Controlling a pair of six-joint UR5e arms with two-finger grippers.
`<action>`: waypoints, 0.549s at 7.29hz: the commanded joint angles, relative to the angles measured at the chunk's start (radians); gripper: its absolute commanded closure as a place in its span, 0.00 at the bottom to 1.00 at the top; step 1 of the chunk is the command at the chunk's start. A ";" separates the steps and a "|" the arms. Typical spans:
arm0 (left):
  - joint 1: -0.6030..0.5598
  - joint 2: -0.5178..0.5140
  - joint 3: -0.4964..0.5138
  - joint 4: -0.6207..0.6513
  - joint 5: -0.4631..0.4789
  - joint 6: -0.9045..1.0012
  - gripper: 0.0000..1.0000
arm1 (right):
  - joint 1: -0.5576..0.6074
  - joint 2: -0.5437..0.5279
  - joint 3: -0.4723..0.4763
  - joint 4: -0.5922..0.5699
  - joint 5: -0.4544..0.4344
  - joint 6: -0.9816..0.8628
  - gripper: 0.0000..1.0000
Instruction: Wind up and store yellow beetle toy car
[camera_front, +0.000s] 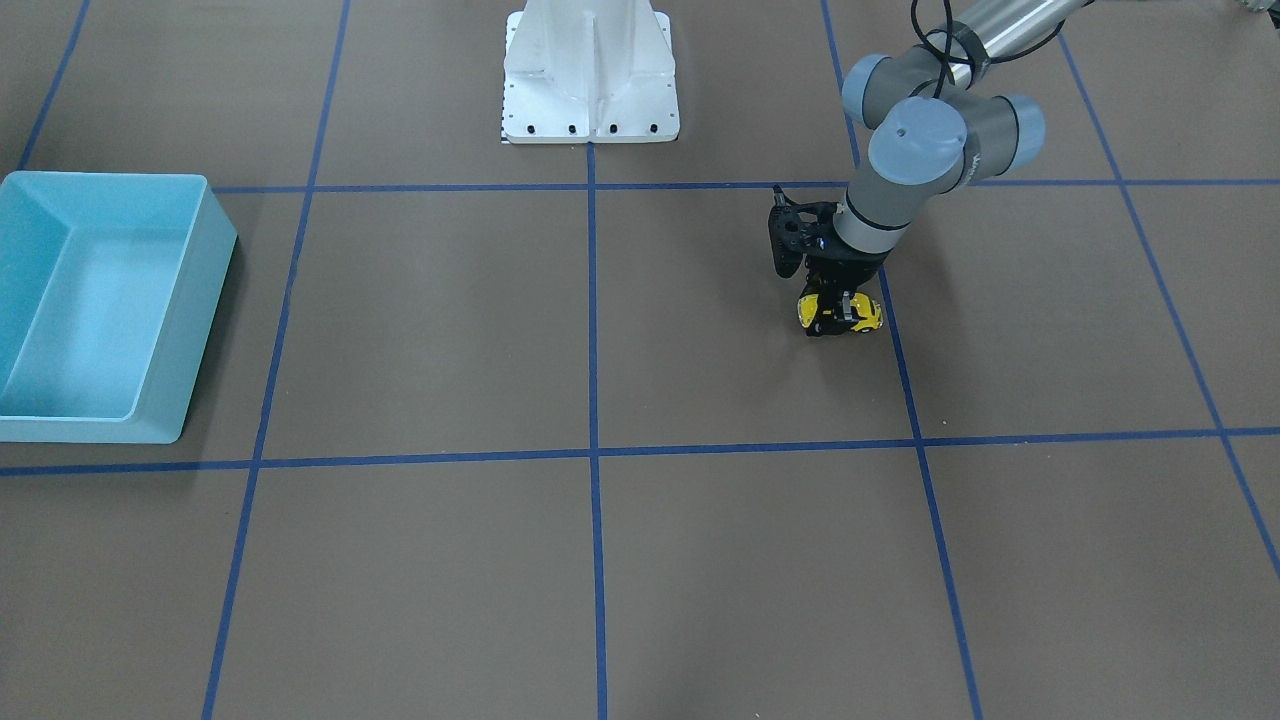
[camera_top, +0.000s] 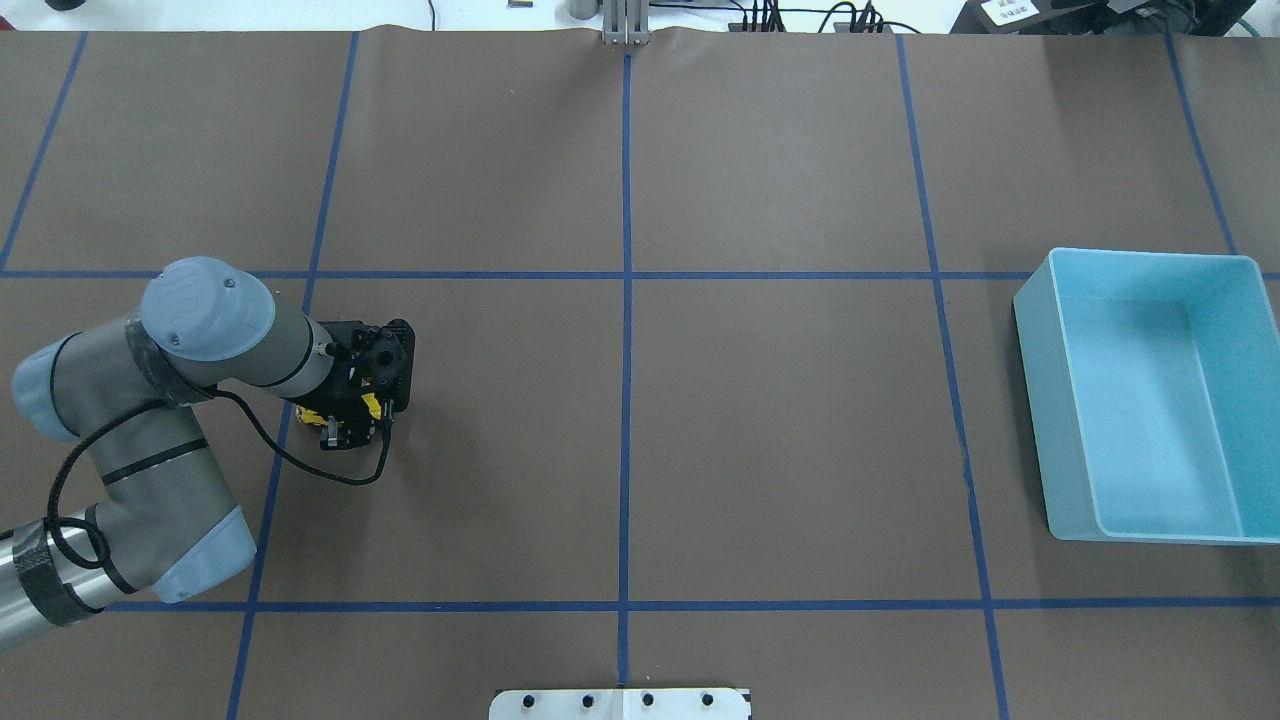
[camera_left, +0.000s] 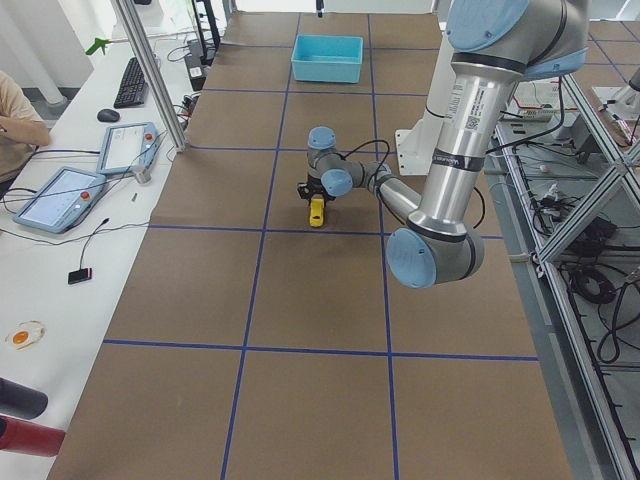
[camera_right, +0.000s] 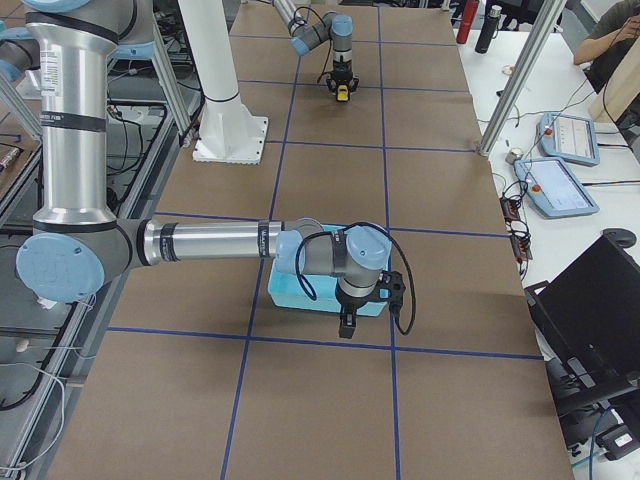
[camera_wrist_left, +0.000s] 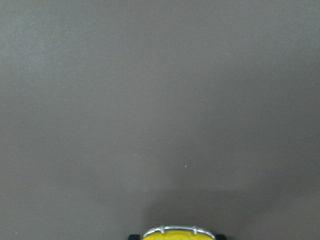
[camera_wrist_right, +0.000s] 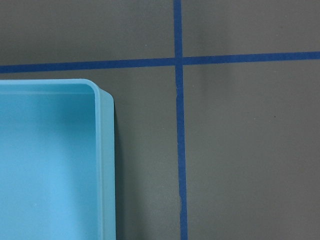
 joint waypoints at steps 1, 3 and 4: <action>-0.008 0.013 0.000 -0.011 -0.019 0.001 0.64 | 0.000 -0.001 0.000 0.000 -0.001 0.000 0.00; -0.016 0.024 -0.002 -0.023 -0.024 0.001 0.64 | 0.000 -0.002 0.000 0.000 -0.001 0.000 0.00; -0.018 0.032 -0.002 -0.041 -0.024 0.001 0.64 | 0.000 -0.001 0.000 0.000 -0.001 0.000 0.00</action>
